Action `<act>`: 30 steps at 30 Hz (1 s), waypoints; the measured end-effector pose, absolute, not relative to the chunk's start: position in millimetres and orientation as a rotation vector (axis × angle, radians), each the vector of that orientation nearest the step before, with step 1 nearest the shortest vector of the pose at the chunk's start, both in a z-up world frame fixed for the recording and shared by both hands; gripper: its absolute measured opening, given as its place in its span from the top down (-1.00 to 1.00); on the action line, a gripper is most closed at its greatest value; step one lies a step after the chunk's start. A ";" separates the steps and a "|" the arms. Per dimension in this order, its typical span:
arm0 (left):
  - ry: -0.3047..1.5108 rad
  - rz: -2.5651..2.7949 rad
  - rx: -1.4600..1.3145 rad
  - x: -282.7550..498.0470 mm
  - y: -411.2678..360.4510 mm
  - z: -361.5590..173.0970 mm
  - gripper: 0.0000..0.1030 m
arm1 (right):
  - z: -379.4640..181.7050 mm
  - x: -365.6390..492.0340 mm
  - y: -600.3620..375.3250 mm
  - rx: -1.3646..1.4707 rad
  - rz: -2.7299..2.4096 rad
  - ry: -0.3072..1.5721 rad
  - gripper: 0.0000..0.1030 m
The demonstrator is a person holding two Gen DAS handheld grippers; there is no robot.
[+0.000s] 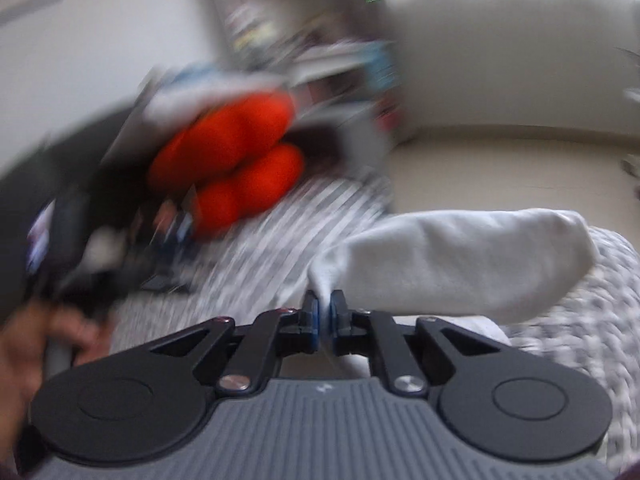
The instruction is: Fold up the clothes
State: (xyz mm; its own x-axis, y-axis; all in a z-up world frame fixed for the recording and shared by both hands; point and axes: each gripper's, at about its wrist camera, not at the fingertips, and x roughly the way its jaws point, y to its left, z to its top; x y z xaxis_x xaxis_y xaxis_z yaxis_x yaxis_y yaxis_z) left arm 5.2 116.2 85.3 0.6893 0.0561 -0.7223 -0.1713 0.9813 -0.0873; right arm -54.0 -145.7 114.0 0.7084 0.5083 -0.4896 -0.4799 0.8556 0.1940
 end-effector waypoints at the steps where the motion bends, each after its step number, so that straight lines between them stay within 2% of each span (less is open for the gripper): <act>1: 0.819 0.103 -0.161 5.7 113.2 83.1 0.61 | 114.0 -59.8 -139.3 -0.007 0.597 0.550 0.76; 3: 0.835 0.049 -0.187 6.2 108.3 81.9 0.05 | 115.9 -71.4 -132.9 -0.085 0.722 0.536 0.76; 5: 0.832 0.028 -0.191 5.2 106.1 83.2 -0.09 | 114.5 -83.5 -128.7 -0.147 0.842 0.538 0.75; 9: 0.843 0.012 -0.182 5.8 104.7 81.1 -0.16 | 113.2 -101.2 -126.7 -0.229 0.945 0.527 0.70; 14: 0.857 -0.008 -0.172 6.6 102.9 78.6 -0.30 | 136.0 -115.0 -153.7 -0.097 1.076 0.379 0.70; 16: 0.862 -0.016 -0.167 6.9 102.2 77.6 -0.34 | 144.7 -110.0 -168.1 0.000 1.041 0.319 0.55; 18: 0.868 -0.024 -0.163 7.2 101.4 76.5 -0.35 | 148.8 -100.2 -181.2 0.082 0.953 0.290 -0.10; 24: 0.889 -0.077 -0.149 12.8 95.4 71.0 -0.35 | 108.5 -26.9 -201.1 0.151 0.477 0.587 -0.11; 29: 0.951 -0.094 -0.156 24.1 93.1 58.4 -0.34 | 77.2 20.2 -213.5 0.264 0.327 0.752 -0.11; 30: 0.955 -0.095 -0.146 24.8 91.7 56.9 -0.33 | 71.4 29.1 -213.3 0.271 0.318 0.778 -0.05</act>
State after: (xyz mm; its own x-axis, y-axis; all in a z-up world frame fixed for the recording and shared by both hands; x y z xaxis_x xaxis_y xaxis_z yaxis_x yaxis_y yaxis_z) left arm 24.8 91.7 56.9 0.5749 -0.1455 -0.8052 0.0165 0.9859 -0.1664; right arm 29.1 -213.3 71.4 0.6692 0.3770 -0.6404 -0.1798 0.9183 0.3527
